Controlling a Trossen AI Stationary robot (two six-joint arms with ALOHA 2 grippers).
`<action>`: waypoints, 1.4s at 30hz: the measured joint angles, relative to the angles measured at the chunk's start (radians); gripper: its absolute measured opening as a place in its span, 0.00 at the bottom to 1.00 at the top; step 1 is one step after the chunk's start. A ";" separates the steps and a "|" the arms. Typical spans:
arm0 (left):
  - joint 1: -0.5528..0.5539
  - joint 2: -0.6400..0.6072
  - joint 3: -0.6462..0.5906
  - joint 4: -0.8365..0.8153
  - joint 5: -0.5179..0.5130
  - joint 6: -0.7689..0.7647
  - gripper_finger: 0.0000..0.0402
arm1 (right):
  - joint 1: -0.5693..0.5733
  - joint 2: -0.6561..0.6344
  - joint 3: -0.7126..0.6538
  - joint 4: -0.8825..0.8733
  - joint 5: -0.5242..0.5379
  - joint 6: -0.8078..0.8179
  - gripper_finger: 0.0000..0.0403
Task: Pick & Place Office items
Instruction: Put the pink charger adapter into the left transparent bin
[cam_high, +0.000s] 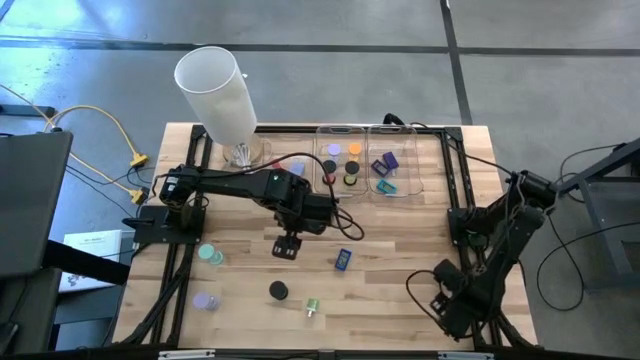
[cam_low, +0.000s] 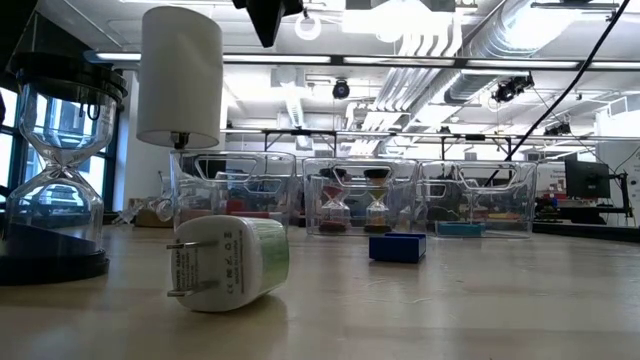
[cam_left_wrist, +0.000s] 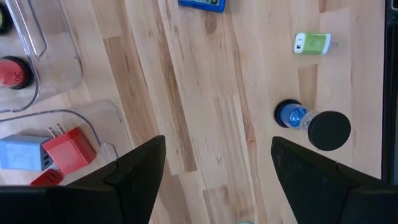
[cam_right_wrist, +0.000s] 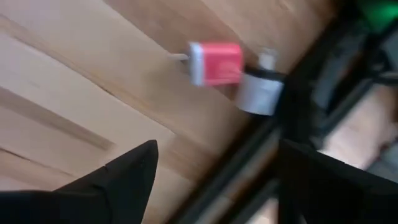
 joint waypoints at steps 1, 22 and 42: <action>0.000 0.000 0.000 0.004 0.000 0.000 0.71 | 0.000 0.000 0.000 -0.019 -0.014 -0.023 0.78; 0.000 0.000 0.000 0.010 0.000 -0.042 0.71 | -0.087 0.001 0.000 -0.046 0.019 -0.407 0.73; 0.008 0.000 0.000 0.096 0.000 -0.105 0.71 | -0.057 0.001 -0.100 0.003 0.086 -1.103 0.71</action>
